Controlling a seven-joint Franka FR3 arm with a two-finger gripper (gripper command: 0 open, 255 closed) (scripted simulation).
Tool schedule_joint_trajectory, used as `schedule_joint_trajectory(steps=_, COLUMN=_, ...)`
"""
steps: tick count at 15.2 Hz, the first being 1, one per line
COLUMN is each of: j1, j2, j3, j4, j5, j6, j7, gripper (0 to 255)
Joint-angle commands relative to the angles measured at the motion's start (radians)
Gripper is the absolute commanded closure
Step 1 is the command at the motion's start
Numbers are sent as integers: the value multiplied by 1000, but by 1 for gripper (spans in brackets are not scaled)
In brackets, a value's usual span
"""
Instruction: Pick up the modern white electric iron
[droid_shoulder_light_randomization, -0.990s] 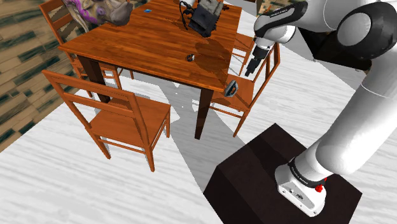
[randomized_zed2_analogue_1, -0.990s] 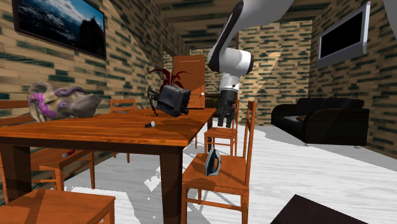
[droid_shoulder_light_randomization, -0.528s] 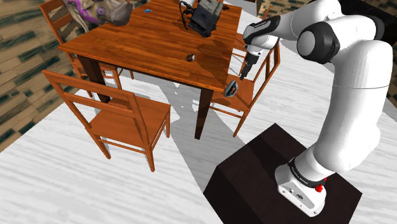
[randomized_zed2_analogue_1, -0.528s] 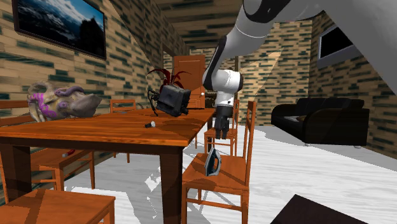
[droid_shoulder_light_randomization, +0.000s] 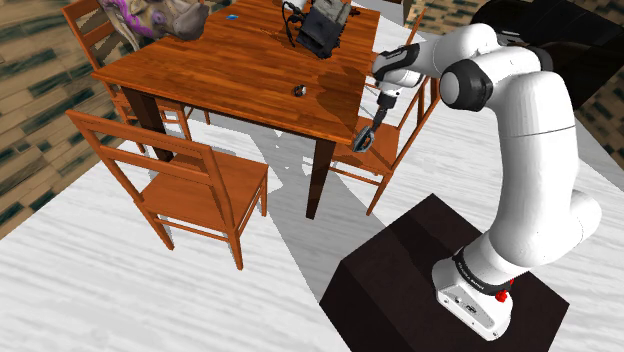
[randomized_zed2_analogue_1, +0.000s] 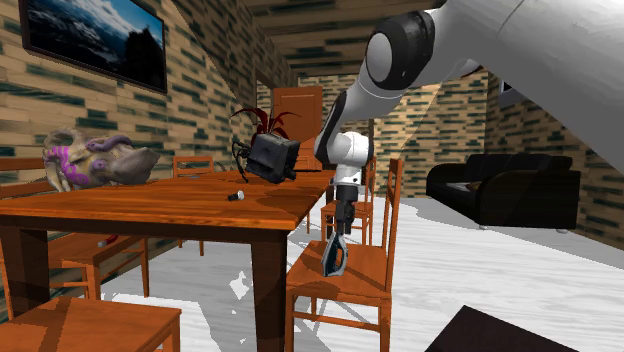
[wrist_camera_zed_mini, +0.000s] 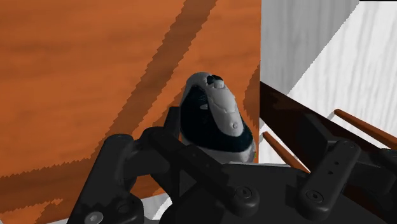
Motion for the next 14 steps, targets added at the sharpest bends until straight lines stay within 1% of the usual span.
schedule_joint_trajectory(steps=1, j1=-5, j2=22, j3=5, j4=8, j5=6, j6=13, j7=-5, gripper=0)
schedule_joint_trajectory(steps=5, j1=-8, j2=44, j3=10, j4=10, j5=13, j6=33, j7=-11, gripper=0)
schedule_joint_trajectory(steps=6, j1=-7, j2=44, j3=11, j4=9, j5=13, j6=34, j7=-9, gripper=255)
schedule_joint_trajectory(steps=14, j1=-7, j2=42, j3=11, j4=6, j5=13, j6=35, j7=-11, gripper=255)
